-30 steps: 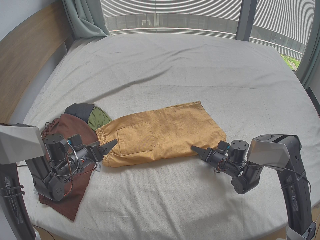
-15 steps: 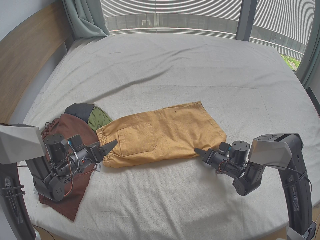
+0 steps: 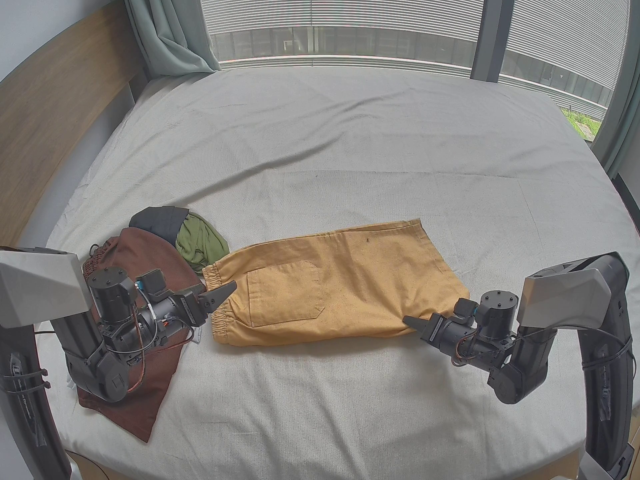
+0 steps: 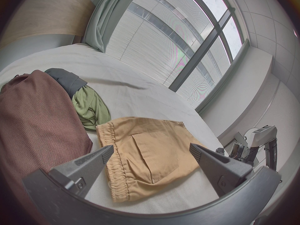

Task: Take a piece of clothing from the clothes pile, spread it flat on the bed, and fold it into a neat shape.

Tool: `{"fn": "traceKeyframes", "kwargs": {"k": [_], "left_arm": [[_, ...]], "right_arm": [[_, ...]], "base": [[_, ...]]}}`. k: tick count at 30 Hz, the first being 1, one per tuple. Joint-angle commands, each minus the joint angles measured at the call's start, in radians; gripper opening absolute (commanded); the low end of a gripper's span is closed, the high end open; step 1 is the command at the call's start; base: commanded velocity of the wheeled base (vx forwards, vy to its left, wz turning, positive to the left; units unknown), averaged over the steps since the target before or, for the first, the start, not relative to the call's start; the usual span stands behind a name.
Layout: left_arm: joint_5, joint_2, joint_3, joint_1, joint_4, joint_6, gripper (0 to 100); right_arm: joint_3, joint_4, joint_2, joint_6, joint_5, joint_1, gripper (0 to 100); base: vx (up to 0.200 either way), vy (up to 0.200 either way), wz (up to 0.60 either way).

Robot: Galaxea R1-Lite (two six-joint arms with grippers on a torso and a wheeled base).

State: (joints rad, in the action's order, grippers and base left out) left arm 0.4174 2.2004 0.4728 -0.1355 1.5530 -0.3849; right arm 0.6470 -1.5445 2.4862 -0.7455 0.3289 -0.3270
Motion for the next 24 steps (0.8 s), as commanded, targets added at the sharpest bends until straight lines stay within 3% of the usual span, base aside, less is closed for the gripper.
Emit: {"fn": "traceKeyframes", "kwargs": {"k": [1,10,18,23,24], "left_arm": [[0.006,-0.002,0.001,0.002,0.001,-0.002,100],[0.021,-0.005,0.012,0.011,0.001,-0.003,100],[0.053,-0.007,0.027,0.014,0.001,0.0,100],[0.053,-0.007,0.023,0.014,0.001,0.0,100],[0.053,-0.007,0.023,0.014,0.001,0.0,100]], "right_arm": [[-0.113,0.0,-0.078,0.015,-0.008,-0.003,0],[-0.285,0.003,-0.167,0.133,-0.008,-0.007,0],[-0.363,0.003,-0.182,0.155,-0.065,-0.03,0],[-0.36,0.001,-0.176,0.158,-0.065,-0.029,0],[-0.356,0.003,-0.176,0.156,-0.065,-0.03,100]], "base": [[0.0,0.0,0.0],[0.0,0.0,0.0],[0.0,0.0,0.0],[0.0,0.0,0.0],[0.0,0.0,0.0]]}}
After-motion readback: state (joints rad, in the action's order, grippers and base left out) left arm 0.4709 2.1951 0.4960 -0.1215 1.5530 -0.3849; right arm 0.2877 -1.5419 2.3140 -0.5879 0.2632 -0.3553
